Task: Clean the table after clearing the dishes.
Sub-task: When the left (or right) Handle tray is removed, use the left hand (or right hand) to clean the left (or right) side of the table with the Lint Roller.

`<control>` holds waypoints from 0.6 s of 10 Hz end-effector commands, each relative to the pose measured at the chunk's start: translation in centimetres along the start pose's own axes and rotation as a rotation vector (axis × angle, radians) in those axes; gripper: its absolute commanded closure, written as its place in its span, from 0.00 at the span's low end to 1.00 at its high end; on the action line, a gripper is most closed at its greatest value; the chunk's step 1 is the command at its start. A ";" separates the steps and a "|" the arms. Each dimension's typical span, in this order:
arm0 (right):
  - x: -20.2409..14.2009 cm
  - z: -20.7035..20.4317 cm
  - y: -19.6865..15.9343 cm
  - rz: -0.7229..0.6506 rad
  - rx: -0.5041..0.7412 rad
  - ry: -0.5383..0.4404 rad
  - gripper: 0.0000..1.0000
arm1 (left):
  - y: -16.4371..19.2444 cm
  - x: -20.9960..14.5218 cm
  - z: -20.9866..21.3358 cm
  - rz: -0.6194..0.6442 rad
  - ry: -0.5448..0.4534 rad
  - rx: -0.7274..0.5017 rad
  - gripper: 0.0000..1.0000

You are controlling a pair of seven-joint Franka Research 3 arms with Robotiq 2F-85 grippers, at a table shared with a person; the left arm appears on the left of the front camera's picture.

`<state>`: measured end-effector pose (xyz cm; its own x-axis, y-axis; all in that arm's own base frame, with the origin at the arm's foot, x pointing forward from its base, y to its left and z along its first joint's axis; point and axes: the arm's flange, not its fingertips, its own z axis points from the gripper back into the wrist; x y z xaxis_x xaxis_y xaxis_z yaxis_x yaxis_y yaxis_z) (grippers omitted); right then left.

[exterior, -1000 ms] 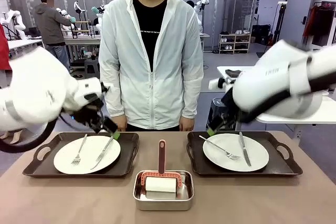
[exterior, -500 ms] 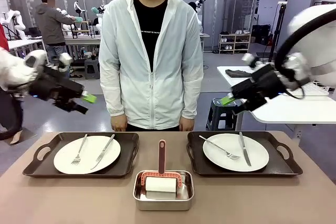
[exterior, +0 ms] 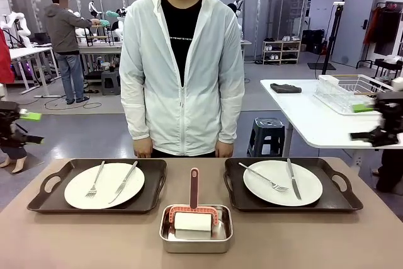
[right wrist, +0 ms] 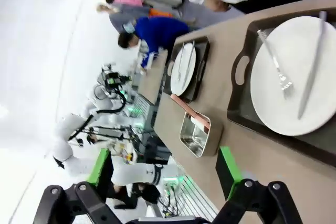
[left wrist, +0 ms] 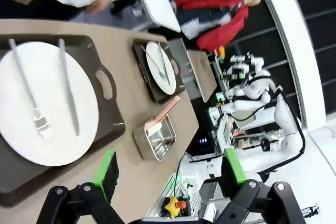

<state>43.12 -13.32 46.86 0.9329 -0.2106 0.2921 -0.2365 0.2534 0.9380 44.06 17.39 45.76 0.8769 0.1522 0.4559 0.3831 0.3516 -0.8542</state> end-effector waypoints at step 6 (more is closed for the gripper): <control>-6.8 12.8 -6.3 -0.099 -0.003 -0.211 0.00 | 3.4 -2.6 10.9 0.077 -0.255 -0.023 0.00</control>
<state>35.26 -26.27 41.66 0.8773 -0.4257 0.2217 -0.1415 0.2120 0.9670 39.27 28.46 43.67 0.8076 0.3960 0.4371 0.3295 0.3117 -0.8912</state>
